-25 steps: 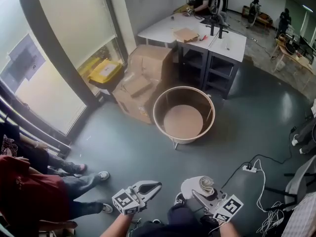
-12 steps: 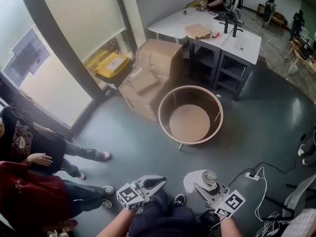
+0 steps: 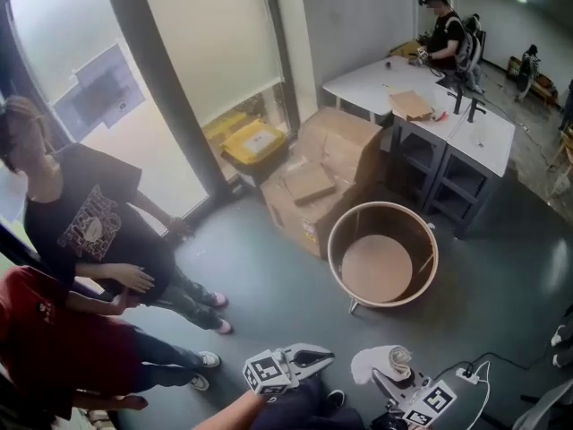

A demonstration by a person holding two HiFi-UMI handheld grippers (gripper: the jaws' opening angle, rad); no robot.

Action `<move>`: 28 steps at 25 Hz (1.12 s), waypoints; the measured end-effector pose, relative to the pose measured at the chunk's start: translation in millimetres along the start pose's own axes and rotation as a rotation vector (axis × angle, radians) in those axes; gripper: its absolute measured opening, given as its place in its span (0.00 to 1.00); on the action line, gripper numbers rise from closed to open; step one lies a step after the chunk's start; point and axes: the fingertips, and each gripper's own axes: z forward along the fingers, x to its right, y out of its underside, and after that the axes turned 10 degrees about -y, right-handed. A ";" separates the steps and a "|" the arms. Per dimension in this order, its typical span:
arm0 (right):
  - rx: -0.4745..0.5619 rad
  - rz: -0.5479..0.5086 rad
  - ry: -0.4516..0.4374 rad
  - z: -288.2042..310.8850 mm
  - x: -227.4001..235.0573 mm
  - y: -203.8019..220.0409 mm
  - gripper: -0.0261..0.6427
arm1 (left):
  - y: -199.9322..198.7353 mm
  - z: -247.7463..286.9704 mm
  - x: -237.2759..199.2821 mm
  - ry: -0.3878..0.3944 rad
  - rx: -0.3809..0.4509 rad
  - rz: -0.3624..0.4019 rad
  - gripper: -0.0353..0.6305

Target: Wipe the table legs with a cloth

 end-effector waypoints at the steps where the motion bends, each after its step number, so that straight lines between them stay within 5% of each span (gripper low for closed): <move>1: -0.006 0.000 -0.013 0.9 -5.5 5.3 0.15 | 0.8 -7.6 6.8 -0.012 -0.006 0.015 0.06; 11: -0.027 -0.024 -0.020 11.6 -29.0 34.5 0.15 | 24.1 -55.2 7.4 -0.100 -0.006 0.025 0.06; 17: -0.025 -0.011 0.090 41.8 11.2 23.4 0.15 | 18.9 -34.4 -58.1 -0.076 -0.017 0.043 0.06; 28: -0.107 -0.042 0.301 101.7 149.3 46.5 0.15 | 71.9 29.5 -232.1 0.031 -0.117 0.034 0.06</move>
